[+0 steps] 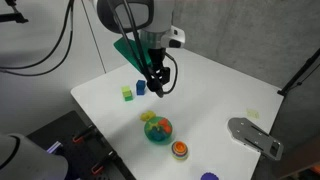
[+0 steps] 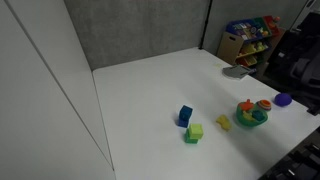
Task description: Put the yellow thing into the bowl
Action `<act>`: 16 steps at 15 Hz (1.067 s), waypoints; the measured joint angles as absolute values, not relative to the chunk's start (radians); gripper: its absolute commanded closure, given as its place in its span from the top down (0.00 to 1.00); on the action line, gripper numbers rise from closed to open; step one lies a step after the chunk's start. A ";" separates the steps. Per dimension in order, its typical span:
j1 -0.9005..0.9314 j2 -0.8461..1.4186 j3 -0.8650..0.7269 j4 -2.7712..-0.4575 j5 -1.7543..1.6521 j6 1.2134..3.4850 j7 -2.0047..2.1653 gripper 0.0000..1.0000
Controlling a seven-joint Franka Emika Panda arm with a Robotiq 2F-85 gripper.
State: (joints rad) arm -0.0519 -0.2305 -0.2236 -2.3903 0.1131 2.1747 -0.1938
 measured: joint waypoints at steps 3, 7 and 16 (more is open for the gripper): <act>-0.052 -0.231 -0.224 -2.389 0.113 2.175 -0.194 1.00; -0.058 -0.227 -0.209 -2.392 0.107 2.175 -0.185 1.00; -0.061 -0.174 -0.077 -2.434 -0.032 2.178 0.091 1.00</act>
State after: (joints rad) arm -0.0609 -0.1744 -0.0767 -2.4342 -0.0319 2.1779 0.0913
